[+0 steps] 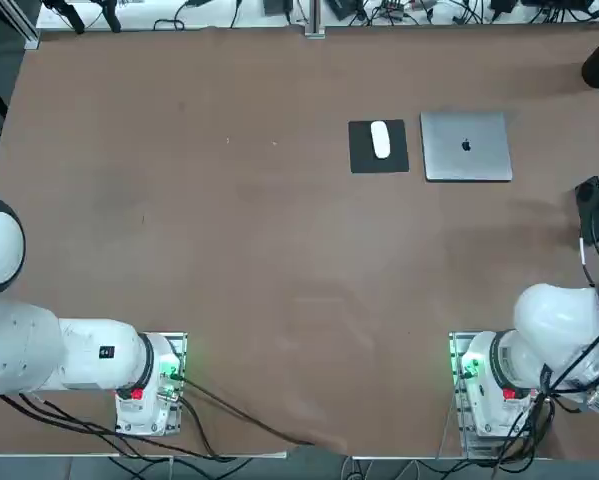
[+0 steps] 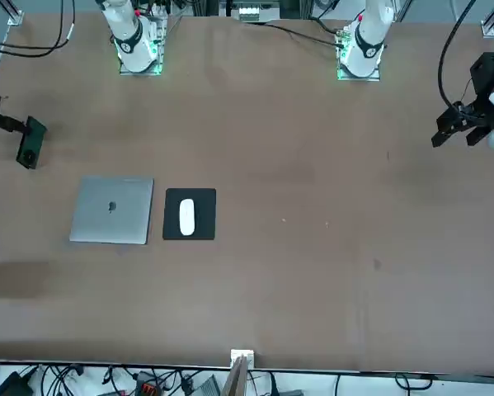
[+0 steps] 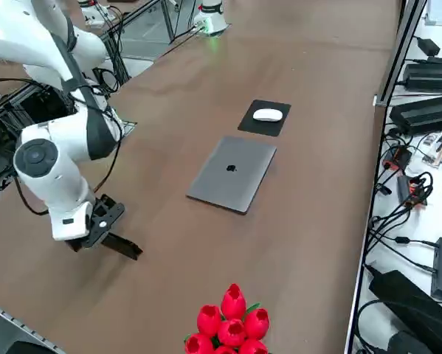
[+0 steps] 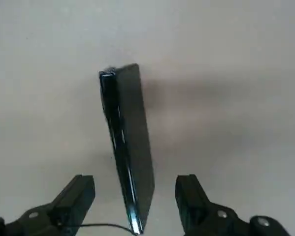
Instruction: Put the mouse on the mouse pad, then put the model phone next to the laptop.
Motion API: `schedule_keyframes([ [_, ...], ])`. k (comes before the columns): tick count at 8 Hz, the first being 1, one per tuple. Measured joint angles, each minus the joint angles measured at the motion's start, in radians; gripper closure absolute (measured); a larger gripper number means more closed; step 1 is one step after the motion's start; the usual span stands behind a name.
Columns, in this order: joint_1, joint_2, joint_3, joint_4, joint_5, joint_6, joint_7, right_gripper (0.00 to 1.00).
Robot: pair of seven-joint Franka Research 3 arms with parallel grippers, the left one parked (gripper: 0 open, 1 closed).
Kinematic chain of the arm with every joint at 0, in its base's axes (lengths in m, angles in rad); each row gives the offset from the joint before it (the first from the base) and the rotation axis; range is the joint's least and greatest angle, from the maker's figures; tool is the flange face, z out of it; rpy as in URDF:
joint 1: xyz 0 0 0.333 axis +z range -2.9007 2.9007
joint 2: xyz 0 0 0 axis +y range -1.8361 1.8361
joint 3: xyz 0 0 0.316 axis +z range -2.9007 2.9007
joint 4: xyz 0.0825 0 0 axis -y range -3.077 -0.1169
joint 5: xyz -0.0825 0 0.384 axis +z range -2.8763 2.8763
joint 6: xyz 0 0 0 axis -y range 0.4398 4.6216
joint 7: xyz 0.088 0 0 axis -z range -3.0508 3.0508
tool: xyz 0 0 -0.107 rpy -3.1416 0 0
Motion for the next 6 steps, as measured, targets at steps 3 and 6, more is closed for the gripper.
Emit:
schedule_keyframes([
  [3,-0.002,0.02,0.0,-0.013,0.0,0.031,0.0,0.01],
  [6,-0.005,0.057,-0.001,-0.015,0.006,0.052,0.0,0.16],
])
